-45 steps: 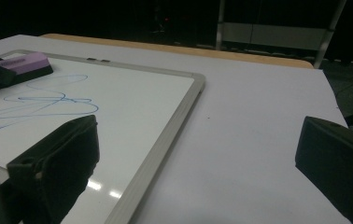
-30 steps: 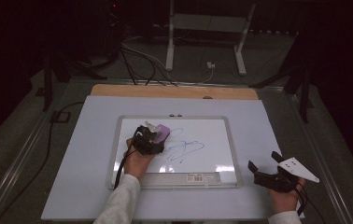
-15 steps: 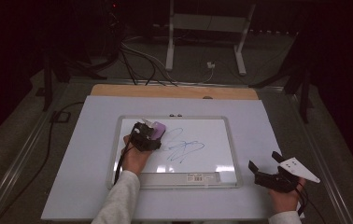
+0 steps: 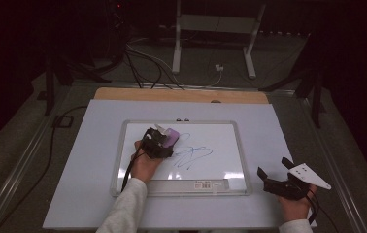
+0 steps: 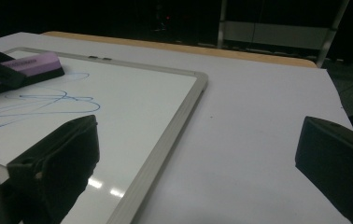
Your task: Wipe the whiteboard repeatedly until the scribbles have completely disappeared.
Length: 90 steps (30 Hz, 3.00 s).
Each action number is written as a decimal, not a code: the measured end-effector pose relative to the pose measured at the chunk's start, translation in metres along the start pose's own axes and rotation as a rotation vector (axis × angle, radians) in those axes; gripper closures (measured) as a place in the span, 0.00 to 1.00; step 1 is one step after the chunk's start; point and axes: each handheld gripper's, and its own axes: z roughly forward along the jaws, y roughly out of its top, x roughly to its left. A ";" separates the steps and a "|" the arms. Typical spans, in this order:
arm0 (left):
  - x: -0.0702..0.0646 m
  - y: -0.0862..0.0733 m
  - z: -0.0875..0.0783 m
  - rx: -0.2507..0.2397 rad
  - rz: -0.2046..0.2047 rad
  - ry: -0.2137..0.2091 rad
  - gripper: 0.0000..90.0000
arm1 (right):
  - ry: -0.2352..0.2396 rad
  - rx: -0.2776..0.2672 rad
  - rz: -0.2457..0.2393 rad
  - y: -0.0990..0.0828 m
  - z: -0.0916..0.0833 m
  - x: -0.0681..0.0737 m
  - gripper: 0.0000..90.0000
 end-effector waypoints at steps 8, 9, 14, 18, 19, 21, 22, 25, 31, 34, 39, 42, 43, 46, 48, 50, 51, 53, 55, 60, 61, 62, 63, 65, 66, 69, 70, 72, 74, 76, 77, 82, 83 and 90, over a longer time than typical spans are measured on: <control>-0.009 -0.003 -0.003 -0.006 0.021 -0.045 0.46 | -0.003 -0.005 0.002 0.000 -0.001 -0.001 0.00; -0.008 -0.003 -0.002 -0.008 0.019 -0.039 0.46 | -0.003 -0.006 0.003 0.000 -0.001 -0.001 0.00; -0.003 -0.001 0.001 -0.027 -0.015 0.016 0.36 | -0.004 -0.007 0.003 0.000 -0.002 -0.002 0.00; -0.003 0.002 0.001 -0.059 -0.034 0.013 0.33 | -0.003 -0.004 0.004 0.000 -0.001 -0.002 0.00; -0.002 0.003 0.002 -0.061 -0.035 0.012 0.34 | -0.003 -0.004 0.004 0.000 -0.001 -0.001 0.00; -0.001 0.005 0.004 -0.053 -0.042 0.006 0.41 | -0.002 -0.004 0.002 0.000 -0.001 -0.001 0.00; 0.000 0.005 0.005 -0.050 -0.048 0.013 0.46 | -0.001 -0.004 0.002 0.000 -0.001 -0.001 0.00; 0.005 0.007 0.006 -0.035 -0.073 0.057 0.46 | -0.002 -0.006 0.003 0.000 -0.002 -0.001 0.00; 0.024 0.007 0.007 -0.021 -0.135 0.079 0.46 | -0.003 -0.007 0.003 0.000 -0.002 -0.002 0.00; 0.022 0.010 0.009 -0.023 -0.121 0.075 0.46 | -0.002 -0.003 0.002 0.000 -0.001 -0.001 0.00; 0.008 0.017 0.013 -0.022 -0.083 0.038 0.46 | 0.001 -0.001 -0.004 0.000 -0.001 0.000 0.00; -0.010 0.019 0.012 -0.017 -0.017 0.007 0.46 | -0.001 -0.002 -0.001 0.000 -0.001 -0.001 0.00; -0.016 0.020 0.011 -0.017 0.006 -0.003 0.46 | -0.001 -0.003 -0.001 0.000 -0.001 -0.001 0.00; -0.028 0.020 0.009 -0.016 0.060 -0.025 0.46 | -0.002 -0.005 0.003 0.000 -0.002 -0.001 0.00; -0.028 0.020 0.010 -0.017 0.062 -0.025 0.46 | -0.002 -0.006 0.001 0.000 -0.002 -0.001 0.00; -0.023 0.021 0.012 -0.016 0.039 -0.017 0.46 | -0.002 -0.006 -0.001 0.000 -0.002 -0.001 0.00; -0.020 0.022 0.013 -0.018 0.023 -0.006 0.46 | -0.002 -0.006 -0.001 0.000 -0.002 -0.001 0.00; -0.012 0.024 0.016 -0.020 -0.013 0.014 0.46 | -0.003 -0.007 0.000 0.000 -0.002 -0.002 0.00; -0.004 0.027 0.019 -0.011 -0.039 0.030 0.46 | -0.004 -0.007 0.004 0.000 -0.003 -0.002 0.00; 0.003 0.038 0.026 0.013 -0.056 0.085 0.46 | -0.004 -0.007 0.005 0.000 -0.003 -0.002 0.00; 0.003 0.040 0.027 0.018 -0.051 0.090 0.46 | -0.004 -0.008 0.005 0.000 -0.003 -0.002 0.00; 0.002 0.043 0.029 0.020 -0.047 0.094 0.46 | -0.003 -0.007 0.004 0.000 -0.002 -0.002 0.00; 0.000 0.045 0.030 0.022 -0.040 0.092 0.46 | -0.003 -0.007 0.004 0.000 -0.002 -0.002 0.00; -0.003 0.047 0.031 0.020 -0.036 0.078 0.46 | -0.002 -0.006 0.004 0.000 -0.002 -0.002 0.00; -0.006 0.047 0.032 0.020 -0.026 0.068 0.46 | -0.003 -0.005 0.005 0.000 -0.002 -0.002 0.00; -0.019 0.048 0.031 0.014 0.016 0.026 0.46 | -0.002 -0.004 0.005 0.000 -0.002 -0.002 0.00; -0.023 0.048 0.030 0.014 0.034 0.013 0.46 | -0.002 -0.004 0.005 0.000 -0.002 -0.002 0.00; -0.031 0.048 0.029 0.014 0.071 -0.022 0.46 | -0.002 -0.004 0.004 0.000 -0.002 -0.002 0.00; -0.039 0.048 0.027 0.012 0.121 -0.023 0.46 | -0.002 -0.004 0.003 0.000 -0.002 -0.001 0.00; -0.037 0.048 0.028 0.012 0.117 -0.025 0.46 | -0.002 -0.004 0.003 0.000 -0.002 -0.001 0.00; -0.034 0.049 0.029 0.014 0.106 -0.012 0.46 | -0.002 -0.005 0.002 0.000 -0.002 -0.001 0.00; -0.009 0.050 0.032 0.036 0.019 0.075 0.46 | -0.008 -0.008 0.006 0.000 -0.004 -0.004 0.00; -0.006 0.050 0.032 0.038 0.007 0.079 0.46 | -0.009 -0.007 0.007 -0.001 -0.004 -0.004 0.00; -0.004 0.051 0.033 0.032 -0.002 0.044 0.46 | -0.007 -0.006 0.005 0.000 -0.003 -0.003 0.00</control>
